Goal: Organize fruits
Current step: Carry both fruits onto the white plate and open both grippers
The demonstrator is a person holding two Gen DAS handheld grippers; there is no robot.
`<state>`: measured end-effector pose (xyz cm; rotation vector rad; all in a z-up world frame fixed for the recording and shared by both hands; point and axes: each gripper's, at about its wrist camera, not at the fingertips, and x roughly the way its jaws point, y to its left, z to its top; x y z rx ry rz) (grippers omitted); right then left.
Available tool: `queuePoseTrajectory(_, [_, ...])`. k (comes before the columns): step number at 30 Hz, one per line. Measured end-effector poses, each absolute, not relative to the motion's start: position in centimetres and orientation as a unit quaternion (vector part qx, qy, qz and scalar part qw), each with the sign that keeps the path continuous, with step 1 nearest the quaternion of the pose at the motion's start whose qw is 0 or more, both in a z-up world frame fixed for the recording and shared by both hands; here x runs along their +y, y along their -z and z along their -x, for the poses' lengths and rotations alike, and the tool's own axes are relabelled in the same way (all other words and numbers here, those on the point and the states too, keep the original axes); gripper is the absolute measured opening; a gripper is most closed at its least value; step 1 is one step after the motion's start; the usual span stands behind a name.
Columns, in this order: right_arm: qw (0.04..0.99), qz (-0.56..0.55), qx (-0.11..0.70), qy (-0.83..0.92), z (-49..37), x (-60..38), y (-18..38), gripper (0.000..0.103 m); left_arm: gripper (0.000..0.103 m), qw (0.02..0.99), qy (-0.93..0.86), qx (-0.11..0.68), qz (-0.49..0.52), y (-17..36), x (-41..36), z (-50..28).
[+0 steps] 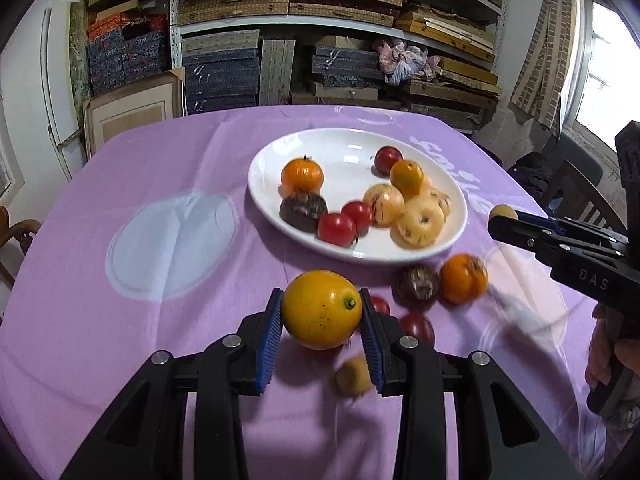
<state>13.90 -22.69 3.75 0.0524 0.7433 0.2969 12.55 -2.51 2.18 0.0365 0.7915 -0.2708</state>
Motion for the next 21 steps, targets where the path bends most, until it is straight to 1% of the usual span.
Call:
queuePoseTrajectory(6, [0.923,-0.047,0.362,-0.121,-21.0,-22.6,-4.9,0.029,0.037,0.911,0.129,0.392,-0.006,-2.5,-5.2,-19.8])
queuePoseTrajectory(11, [0.911,-0.060,0.390,-0.121,-26.3,-21.5,-4.3,0.029,0.037,0.906,0.120,0.406,0.004,-1.5,-6.7,-23.8])
queuePoseTrajectory(13, [0.911,-0.060,0.390,-0.122,-27.2,-21.1,-4.1,0.036,0.038,0.909,0.113,0.401,0.014,-1.6,-6.6,-24.5])
queuePoseTrajectory(14, [0.911,-0.059,0.389,-0.122,-27.3,-21.0,-4.1,0.046,0.043,0.909,0.114,0.400,0.017,-1.8,-6.4,-24.6])
queuePoseTrajectory(15, [0.915,-0.058,0.381,-0.119,-27.0,-21.0,-4.3,0.051,0.048,0.911,0.112,0.397,0.018,-2.0,-6.2,-24.4])
queuePoseTrajectory(16, [0.918,-0.054,0.374,-0.116,-26.5,-21.0,-4.3,0.052,0.052,0.913,0.109,0.392,0.018,-2.2,-6.0,-24.0])
queuePoseTrajectory(17, [0.922,-0.050,0.367,-0.114,-25.8,-21.2,-4.6,0.054,0.061,0.917,0.105,0.385,0.016,-2.6,-5.6,-23.6])
queuePoseTrajectory(18, [0.924,-0.050,0.362,-0.114,-25.2,-21.4,-4.7,0.055,0.066,0.919,0.101,0.380,0.015,-2.9,-5.2,-23.1])
queuePoseTrajectory(19, [0.925,-0.054,0.358,-0.115,-24.2,-21.8,-4.8,0.055,0.068,0.920,0.095,0.379,0.017,-3.1,-4.6,-22.5])
queuePoseTrajectory(21, [0.928,-0.059,0.348,-0.118,-22.0,-22.7,-5.1,0.063,0.071,0.920,0.087,0.382,0.028,-3.3,-3.2,-21.2])
